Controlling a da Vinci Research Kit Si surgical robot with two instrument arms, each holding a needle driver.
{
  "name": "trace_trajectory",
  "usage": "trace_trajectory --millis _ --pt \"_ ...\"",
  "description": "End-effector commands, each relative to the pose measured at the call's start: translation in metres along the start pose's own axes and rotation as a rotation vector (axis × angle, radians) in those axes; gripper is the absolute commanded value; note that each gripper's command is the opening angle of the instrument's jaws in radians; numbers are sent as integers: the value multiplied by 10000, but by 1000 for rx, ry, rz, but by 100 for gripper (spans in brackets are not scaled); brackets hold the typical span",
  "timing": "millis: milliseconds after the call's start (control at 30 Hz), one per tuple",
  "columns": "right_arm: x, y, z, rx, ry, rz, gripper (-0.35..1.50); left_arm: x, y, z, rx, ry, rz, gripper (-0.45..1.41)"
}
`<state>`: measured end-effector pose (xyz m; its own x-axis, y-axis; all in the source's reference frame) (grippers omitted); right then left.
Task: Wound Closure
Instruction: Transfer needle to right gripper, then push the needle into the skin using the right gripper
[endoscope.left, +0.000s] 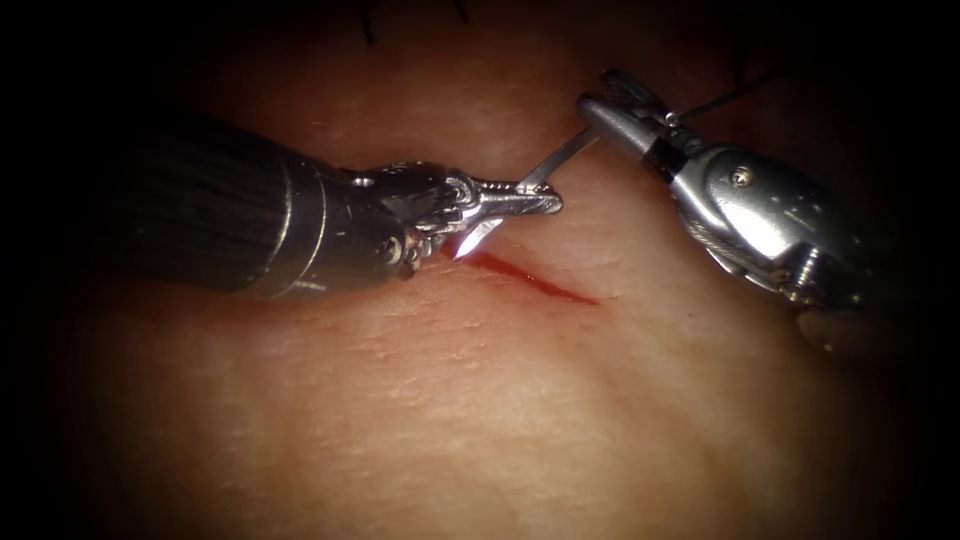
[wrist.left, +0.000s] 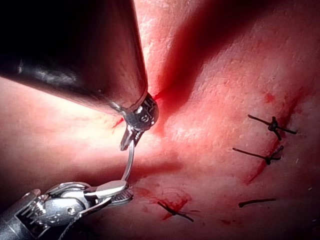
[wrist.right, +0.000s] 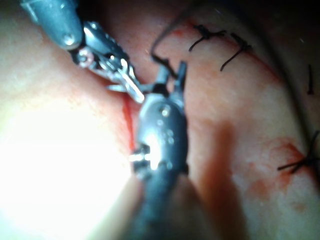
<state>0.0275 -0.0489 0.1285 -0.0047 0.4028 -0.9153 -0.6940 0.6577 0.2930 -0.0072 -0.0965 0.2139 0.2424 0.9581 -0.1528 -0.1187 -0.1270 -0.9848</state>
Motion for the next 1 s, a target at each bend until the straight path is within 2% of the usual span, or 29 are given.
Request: trace_trajectory --millis 33,100,133,200,267,433,467,633,767,933,1000 --pt "-6 -3 7 3 -4 0 -35 -9 -4 5 -13 -12 17 -21" --pt "-6 -2 7 9 -24 -2 -35 -10 -2 6 -26 -38 109 51" --pt "-6 -3 7 18 -36 -10 -35 -10 -2 6 -30 -55 167 73" --pt "-6 -3 7 37 -63 -20 -35 -10 -2 6 5 -100 323 103" --pt "-7 -3 7 54 -85 -29 -35 -10 -3 5 48 -137 394 121" --pt "-7 -5 5 90 -128 -39 -35 -8 -3 -5 57 -168 452 128" --pt "-7 -5 5 99 -135 -40 -35 -8 -3 -7 55 -170 458 135" --pt "-5 -5 8 125 -170 -88 -35 -5 0 -23 47 -181 527 130" --pt "-4 -7 20 165 -229 -154 -35 -3 2 -42 76 -196 618 125" --pt "-4 -9 45 197 -219 -259 -35 -6 0 -70 166 -298 772 99" --pt "2 -7 60 217 -233 -303 -35 -12 -2 -78 188 -334 807 81"
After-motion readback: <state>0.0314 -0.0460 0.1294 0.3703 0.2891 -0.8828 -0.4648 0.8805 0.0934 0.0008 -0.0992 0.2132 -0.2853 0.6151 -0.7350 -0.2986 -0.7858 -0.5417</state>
